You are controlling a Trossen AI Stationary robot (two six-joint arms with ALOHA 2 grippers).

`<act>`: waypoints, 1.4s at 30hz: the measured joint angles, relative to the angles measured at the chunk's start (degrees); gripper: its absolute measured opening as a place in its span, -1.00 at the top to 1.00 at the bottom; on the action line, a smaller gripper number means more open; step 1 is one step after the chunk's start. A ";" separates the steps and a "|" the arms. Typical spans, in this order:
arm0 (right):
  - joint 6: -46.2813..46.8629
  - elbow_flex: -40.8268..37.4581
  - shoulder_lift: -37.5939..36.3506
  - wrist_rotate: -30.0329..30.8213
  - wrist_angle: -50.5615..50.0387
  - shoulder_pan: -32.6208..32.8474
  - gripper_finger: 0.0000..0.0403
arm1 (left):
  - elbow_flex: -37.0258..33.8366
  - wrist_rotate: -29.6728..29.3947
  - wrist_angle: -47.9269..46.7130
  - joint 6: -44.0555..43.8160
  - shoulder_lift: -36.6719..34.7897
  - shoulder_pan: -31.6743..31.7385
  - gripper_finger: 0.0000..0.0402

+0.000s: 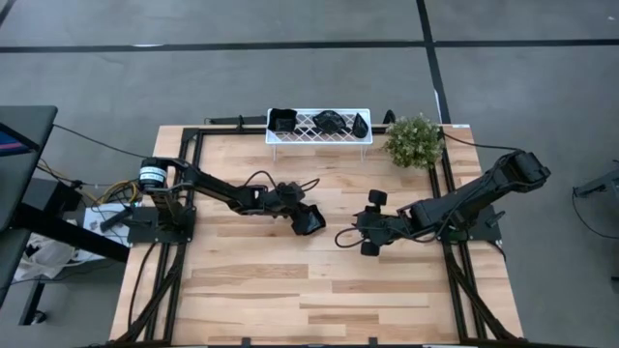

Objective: Pick & Place Mini shaped plates
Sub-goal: Stack the distorted square plate on top of the distorted square plate on the shelf

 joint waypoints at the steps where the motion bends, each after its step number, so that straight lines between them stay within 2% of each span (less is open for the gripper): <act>1: 0.00 -0.02 0.00 0.02 0.03 0.00 0.46 | 0.00 0.00 -0.02 0.21 -0.14 0.00 0.94; 6: 0.00 0.00 0.00 0.02 0.20 0.00 0.46 | -0.07 -0.02 -0.09 2.31 -3.80 -0.01 0.96; 13: 0.00 0.02 0.00 0.02 0.24 0.00 0.46 | -1.03 -2.02 -0.77 8.98 -16.51 0.22 0.96; 16: 0.00 0.02 -0.02 0.02 0.28 0.00 0.46 | -2.16 -5.68 -1.31 12.23 -24.21 1.79 0.96; 20: 0.00 0.04 -0.02 0.04 0.33 0.00 0.46 | -3.07 -14.03 -1.66 15.66 -33.57 5.84 0.95; 22: 0.00 0.04 -0.02 0.04 0.33 0.00 0.46 | -3.33 -18.10 -1.59 15.88 -37.12 9.02 0.96; 25: -0.01 0.04 -0.02 0.07 0.41 0.00 0.46 | -3.32 -19.61 -0.90 15.82 -40.00 15.33 0.96; 29: -0.02 0.04 -0.02 0.13 0.40 -0.22 0.46 | -3.32 -19.11 0.62 13.43 -39.82 24.49 0.96; 34: -0.46 0.04 -0.02 0.29 0.48 -0.52 0.46 | -3.34 -5.49 7.34 6.06 -34.51 33.71 0.95; 38: -0.61 0.04 -0.02 0.31 0.48 -0.70 0.46 | -2.38 -4.32 10.27 2.70 -29.72 36.88 0.96; 42: -0.63 0.05 -0.02 0.31 0.44 -0.88 0.46 | -0.66 -4.26 10.29 1.64 -25.40 36.78 0.96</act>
